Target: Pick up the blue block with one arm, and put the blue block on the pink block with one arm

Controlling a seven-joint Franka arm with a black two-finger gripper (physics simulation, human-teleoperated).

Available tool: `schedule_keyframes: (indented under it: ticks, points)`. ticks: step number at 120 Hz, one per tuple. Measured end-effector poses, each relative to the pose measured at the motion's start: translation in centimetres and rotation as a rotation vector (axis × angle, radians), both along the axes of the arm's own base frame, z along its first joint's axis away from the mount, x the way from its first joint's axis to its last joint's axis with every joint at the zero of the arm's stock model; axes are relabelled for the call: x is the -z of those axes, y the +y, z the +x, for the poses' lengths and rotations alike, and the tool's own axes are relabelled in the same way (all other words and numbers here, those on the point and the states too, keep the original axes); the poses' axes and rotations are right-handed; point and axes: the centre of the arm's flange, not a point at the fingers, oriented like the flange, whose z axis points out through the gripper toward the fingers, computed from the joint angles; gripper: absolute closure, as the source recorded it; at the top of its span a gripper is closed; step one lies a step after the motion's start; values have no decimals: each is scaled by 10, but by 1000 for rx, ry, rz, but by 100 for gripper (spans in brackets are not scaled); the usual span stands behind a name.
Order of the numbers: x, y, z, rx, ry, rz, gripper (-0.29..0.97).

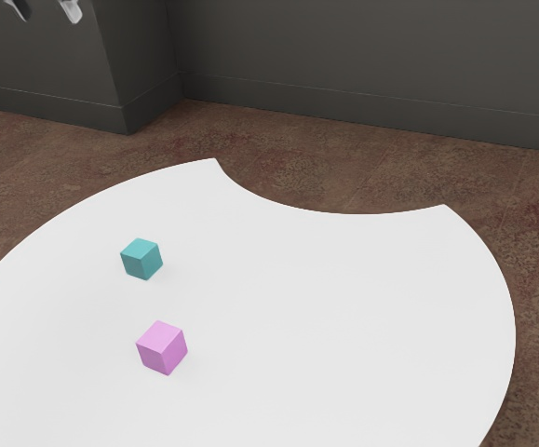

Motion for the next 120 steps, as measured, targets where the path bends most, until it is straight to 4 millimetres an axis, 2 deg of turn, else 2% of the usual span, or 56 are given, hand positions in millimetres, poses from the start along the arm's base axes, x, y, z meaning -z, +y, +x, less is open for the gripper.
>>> schedule_keyframes:
  ticks: [9, 18, 28, 44, 50, 62, 73, 85, 96, 109, 116, 120]
  points:
    - [-6, -19, -5, 43, -10, 3, 2]
    - [-4, -25, -3, 54, -4, 8, 2]
    - [-2, -21, -2, 45, 2, 11, 2]
    - [7, -2, 3, 4, 24, 13, 2]
    - [24, 6, 13, -14, 60, 11, 2]
    - [77, 22, 40, -52, 159, 14, 2]
    - [107, 28, 47, -74, 198, 35, 2]
    - [127, 28, 58, -92, 216, 37, 2]
    - [132, 8, 66, -63, 205, 30, 2]
    - [141, -40, 70, 39, 201, 35, 2]
    - [157, -67, 67, 99, 216, 48, 2]
    - [181, -83, 63, 135, 243, 53, 2]
